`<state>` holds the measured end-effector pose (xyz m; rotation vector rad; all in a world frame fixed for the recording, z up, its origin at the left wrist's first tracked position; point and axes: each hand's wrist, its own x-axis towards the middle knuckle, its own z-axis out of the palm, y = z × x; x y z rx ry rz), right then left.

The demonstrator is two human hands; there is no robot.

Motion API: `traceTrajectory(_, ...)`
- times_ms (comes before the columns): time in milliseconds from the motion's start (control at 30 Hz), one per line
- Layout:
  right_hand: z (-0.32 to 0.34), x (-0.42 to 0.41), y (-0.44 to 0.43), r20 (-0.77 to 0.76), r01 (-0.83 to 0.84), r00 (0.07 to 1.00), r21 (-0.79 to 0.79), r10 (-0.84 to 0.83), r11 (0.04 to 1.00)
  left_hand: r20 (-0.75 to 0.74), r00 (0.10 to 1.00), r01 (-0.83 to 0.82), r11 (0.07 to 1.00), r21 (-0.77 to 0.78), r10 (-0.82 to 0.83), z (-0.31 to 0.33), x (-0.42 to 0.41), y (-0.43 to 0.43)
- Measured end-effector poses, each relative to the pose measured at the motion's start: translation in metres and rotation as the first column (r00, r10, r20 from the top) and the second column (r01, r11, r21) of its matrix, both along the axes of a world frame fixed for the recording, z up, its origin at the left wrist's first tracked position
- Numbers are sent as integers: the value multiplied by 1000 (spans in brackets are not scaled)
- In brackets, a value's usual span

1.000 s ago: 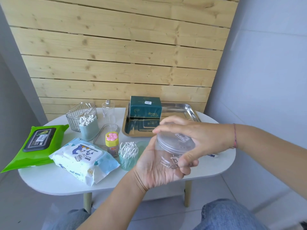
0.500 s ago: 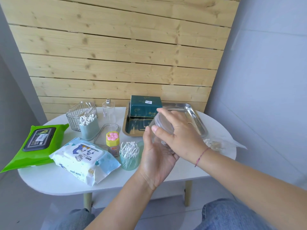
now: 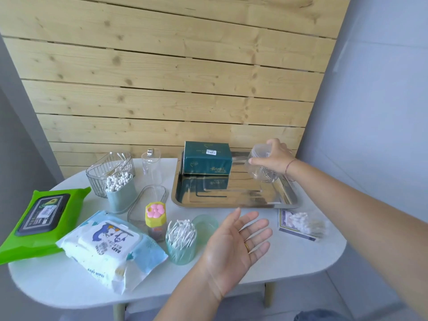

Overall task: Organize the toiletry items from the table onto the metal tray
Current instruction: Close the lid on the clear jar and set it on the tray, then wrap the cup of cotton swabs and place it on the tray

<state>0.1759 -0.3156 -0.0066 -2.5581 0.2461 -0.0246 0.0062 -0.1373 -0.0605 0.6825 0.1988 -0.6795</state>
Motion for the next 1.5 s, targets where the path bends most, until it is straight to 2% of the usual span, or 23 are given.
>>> traceTrajectory(167, -14, 57, -11, -88, -71, 994, -97, 62, 993, -2, 1000, 19, 1000, 2, -19, -10, 16, -2)
traceTrajectory(333, -33, 90, -24, -157, -146, 980, -130, 125, 981, -29, 1000, 11, 1000, 2, -11, -15, 33, -6)
traceTrajectory(600, -41, 100, -27, -199, -221, 964, -234, 176, 947, -58, 998, 12, 1000, 5, -12, -14, 38, -10)
traceTrajectory(767, -46, 91, -29, -205, -222, 963, -231, 176, 947, -36, 999, 4, 1000, 17, -4, -11, 35, -10)
traceTrajectory(900, -37, 69, -28, -168, -222, 969, -278, 180, 935, -7, 1000, -20, 999, 48, 20, -9, 29, -9)
traceTrajectory(1067, 13, 3, -45, -122, -320, 946, -192, 301, 928, 20, 999, -48, 991, 122, 46, -7, 22, -9)
traceTrajectory(1200, 44, -80, -75, -255, -391, 889, 12, 381, 920, 39, 998, -60, 987, 147, 55, -8, 15, -7)
traceTrajectory(1300, 51, -130, -86, -374, -427, 843, -26, 387, 904, 59, 995, -88, 983, 161, 79, -6, 7, -5)
traceTrajectory(1367, 48, -148, -85, -348, -436, 857, -99, 380, 894, 121, 988, -118, 967, 225, 92, -3, -1, -4)
traceTrajectory(1400, 47, -155, -79, -290, -435, 875, -125, 387, 891, 191, 978, -135, 943, 305, 78, 0, -7, -4)
traceTrajectory(1433, 46, -161, -70, -208, -429, 894, -132, 398, 894, 282, 959, -155, 898, 412, 36, 2, -13, -5)
traceTrajectory(1500, 43, -170, -37, -29, -420, 907, -40, 419, 907, 472, 877, -260, 745, 615, -84, 5, -24, -1)
